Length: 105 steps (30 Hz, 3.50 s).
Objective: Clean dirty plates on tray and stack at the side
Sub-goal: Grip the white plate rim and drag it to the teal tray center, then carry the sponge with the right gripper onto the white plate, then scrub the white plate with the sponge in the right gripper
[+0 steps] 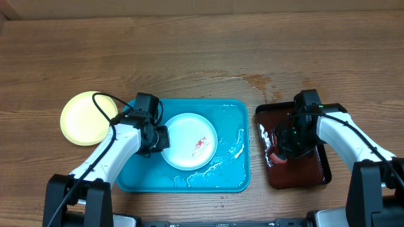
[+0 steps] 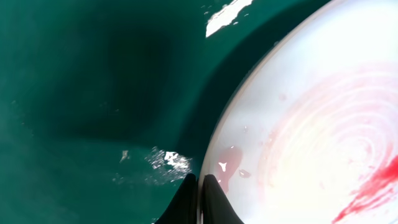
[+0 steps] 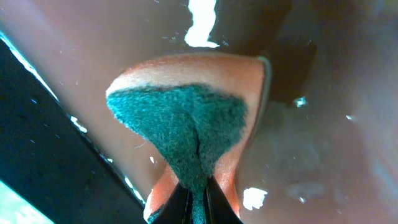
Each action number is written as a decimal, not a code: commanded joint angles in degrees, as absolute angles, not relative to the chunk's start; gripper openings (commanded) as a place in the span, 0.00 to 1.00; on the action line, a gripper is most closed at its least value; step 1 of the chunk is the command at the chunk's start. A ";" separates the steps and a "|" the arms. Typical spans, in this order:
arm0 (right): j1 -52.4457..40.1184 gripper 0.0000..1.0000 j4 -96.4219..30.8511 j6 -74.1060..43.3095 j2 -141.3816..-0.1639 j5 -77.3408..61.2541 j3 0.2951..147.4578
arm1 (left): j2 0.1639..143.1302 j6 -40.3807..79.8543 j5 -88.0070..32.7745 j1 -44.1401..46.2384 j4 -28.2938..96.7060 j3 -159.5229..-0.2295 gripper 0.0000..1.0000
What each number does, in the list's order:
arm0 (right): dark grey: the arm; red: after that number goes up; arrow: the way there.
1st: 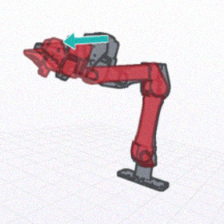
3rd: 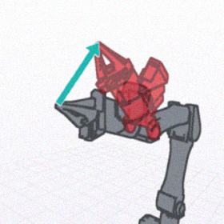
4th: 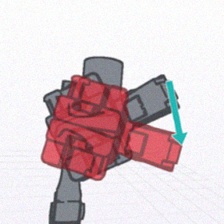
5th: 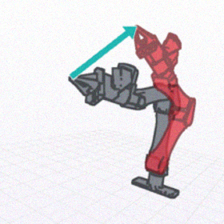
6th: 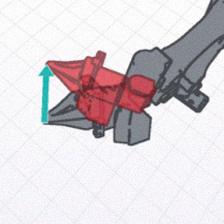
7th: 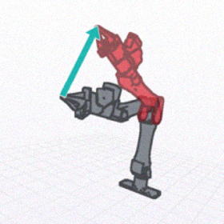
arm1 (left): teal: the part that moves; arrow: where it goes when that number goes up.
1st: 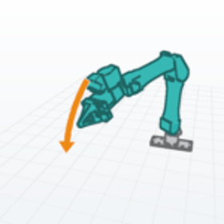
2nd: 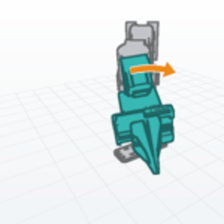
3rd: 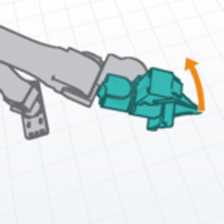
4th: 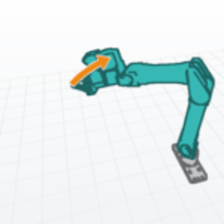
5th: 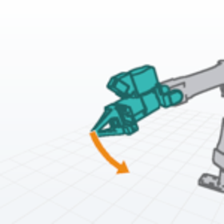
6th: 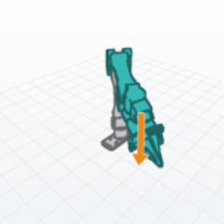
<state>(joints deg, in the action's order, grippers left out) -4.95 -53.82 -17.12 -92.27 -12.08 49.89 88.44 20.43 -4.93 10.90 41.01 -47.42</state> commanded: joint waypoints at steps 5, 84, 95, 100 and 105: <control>-4.86 0.04 -47.62 -17.50 -91.74 -12.97 45.36 | 88.82 17.98 -10.17 11.29 39.40 -48.64 0.04; -36.18 0.04 -49.80 -31.66 -97.54 -13.52 67.55 | 88.84 14.20 -13.61 12.36 40.05 -48.62 0.04; -36.18 0.04 -54.11 -29.98 -98.19 -9.72 67.53 | 88.88 20.56 -13.58 20.51 34.79 -48.62 0.04; -36.18 0.04 -58.28 -29.98 -98.21 -2.44 67.53 | 90.24 21.08 -13.63 20.64 34.39 -48.62 0.04; -36.21 0.04 -57.25 -29.52 -99.63 0.25 67.53 | 93.93 21.45 -16.01 20.71 34.35 -48.62 0.04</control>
